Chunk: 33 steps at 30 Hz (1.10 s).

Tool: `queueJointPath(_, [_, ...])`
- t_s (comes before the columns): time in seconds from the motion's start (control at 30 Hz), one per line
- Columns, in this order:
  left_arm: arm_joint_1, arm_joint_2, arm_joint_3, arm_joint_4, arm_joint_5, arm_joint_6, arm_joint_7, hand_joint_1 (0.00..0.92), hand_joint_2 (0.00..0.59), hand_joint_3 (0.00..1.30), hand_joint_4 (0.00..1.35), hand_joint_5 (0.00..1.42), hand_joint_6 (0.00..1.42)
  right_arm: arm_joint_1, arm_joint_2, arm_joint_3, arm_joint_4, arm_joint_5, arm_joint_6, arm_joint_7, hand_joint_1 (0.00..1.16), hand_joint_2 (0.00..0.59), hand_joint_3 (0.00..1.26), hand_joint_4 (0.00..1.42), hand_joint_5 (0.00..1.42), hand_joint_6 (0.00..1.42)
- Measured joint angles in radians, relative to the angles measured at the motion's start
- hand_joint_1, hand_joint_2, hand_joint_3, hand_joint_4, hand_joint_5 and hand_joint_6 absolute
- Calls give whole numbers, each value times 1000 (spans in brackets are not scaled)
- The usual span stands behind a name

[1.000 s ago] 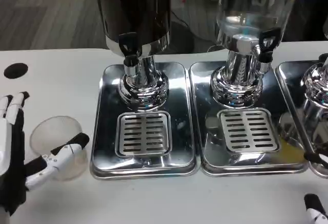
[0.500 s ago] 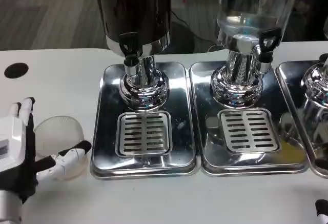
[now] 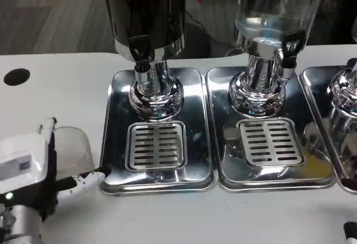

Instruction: Grasp the cup under the faucet to collect the drink, then remove the cup.

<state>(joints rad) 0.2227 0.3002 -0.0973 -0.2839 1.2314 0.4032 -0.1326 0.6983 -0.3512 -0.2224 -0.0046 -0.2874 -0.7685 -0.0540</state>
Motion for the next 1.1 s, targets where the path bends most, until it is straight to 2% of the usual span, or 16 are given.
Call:
queueJointPath(0.37, [1, 4, -29, 0, 3, 31, 66, 283, 122, 302, 355, 611, 847, 12, -5, -3, 37, 10, -46, 9, 534, 414, 220, 109, 107, 6])
queueJointPath(0.53, [19, 4, -41, 2, 2, 31, 132, 313, 151, 339, 409, 663, 895, 12, -12, -6, 45, 15, -60, 17, 533, 413, 213, 109, 107, 7])
queueJointPath(1.1, [54, 1, -36, 21, -26, 28, 255, 309, 162, 364, 447, 700, 911, 0, -12, 2, 50, 15, -63, 53, 523, 407, 209, 109, 107, 24])
